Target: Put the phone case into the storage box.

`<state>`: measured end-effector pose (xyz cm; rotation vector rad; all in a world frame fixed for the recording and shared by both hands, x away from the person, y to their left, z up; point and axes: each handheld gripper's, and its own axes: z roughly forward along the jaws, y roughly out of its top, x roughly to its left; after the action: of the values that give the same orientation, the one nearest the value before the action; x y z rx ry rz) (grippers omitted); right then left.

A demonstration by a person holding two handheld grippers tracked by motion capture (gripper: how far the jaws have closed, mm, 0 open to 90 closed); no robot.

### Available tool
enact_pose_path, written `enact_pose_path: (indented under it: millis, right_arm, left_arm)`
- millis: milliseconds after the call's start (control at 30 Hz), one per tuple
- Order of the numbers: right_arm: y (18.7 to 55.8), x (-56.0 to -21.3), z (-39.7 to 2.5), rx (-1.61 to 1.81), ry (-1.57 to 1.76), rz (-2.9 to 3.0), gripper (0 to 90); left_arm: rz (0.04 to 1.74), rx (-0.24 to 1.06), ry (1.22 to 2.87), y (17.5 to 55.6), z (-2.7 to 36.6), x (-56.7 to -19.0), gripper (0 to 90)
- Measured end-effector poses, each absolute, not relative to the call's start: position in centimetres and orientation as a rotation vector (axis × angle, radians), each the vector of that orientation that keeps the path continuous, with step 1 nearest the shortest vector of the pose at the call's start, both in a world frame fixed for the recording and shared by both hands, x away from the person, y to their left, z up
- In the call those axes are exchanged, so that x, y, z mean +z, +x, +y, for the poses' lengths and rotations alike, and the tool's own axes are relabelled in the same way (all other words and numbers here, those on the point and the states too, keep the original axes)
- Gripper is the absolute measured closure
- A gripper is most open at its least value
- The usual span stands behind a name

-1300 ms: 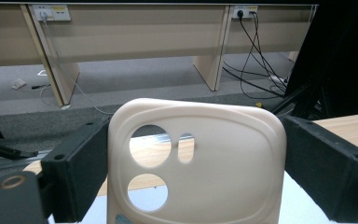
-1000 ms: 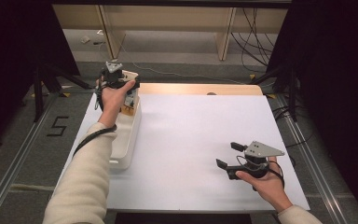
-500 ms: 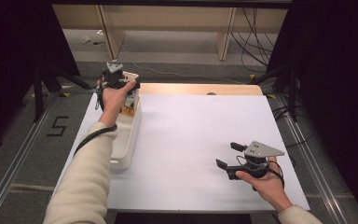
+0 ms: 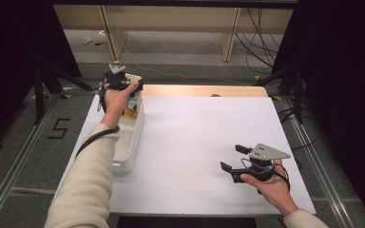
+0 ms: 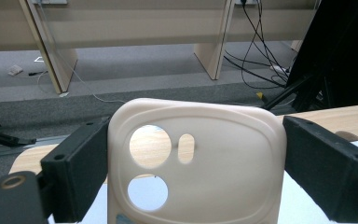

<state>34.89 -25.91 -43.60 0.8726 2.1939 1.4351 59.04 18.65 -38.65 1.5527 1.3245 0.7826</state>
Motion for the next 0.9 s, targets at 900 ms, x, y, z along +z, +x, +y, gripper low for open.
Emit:
enact_pose_path:
  millis: [900]
  right_arm:
    - [34.91,-43.6,-25.93,1.436,0.872,2.191,15.4]
  left_arm:
    - [1.338,0.763,1.572,59.24,18.65,-39.45,10.7]
